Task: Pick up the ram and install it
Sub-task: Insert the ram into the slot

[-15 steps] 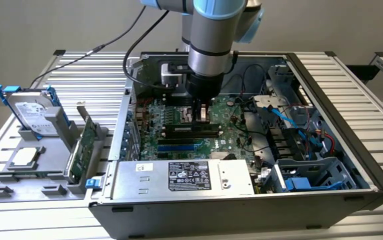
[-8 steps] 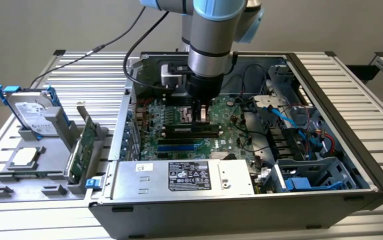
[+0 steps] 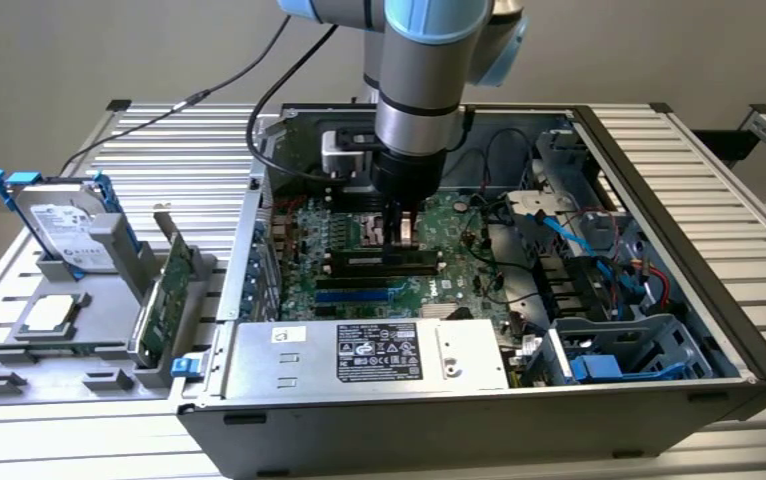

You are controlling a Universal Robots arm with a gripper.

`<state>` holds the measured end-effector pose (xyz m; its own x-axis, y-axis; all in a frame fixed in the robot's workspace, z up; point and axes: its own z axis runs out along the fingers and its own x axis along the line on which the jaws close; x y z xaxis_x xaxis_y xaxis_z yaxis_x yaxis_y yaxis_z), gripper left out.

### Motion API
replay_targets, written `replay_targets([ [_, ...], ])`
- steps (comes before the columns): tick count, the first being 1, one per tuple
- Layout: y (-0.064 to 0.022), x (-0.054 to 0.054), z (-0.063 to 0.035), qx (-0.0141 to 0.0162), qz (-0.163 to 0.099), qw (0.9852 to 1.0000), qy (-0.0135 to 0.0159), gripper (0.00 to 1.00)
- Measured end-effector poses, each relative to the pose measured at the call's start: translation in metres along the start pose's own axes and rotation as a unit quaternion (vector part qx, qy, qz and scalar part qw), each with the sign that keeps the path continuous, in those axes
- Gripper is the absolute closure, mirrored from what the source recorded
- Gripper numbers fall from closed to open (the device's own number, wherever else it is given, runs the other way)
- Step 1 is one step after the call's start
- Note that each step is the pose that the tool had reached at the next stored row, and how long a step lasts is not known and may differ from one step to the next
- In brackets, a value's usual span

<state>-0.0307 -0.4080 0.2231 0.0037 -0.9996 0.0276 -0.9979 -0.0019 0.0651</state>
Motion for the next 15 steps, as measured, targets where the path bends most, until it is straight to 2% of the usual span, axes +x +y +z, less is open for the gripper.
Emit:
replay_targets([
  [10,0.0003,0.0000,0.0007,0.0000,0.000,1.0000,0.0008,0.86],
  [15,0.0003,0.0000,0.0012,0.0000,0.000,1.0000,0.0021,0.86],
])
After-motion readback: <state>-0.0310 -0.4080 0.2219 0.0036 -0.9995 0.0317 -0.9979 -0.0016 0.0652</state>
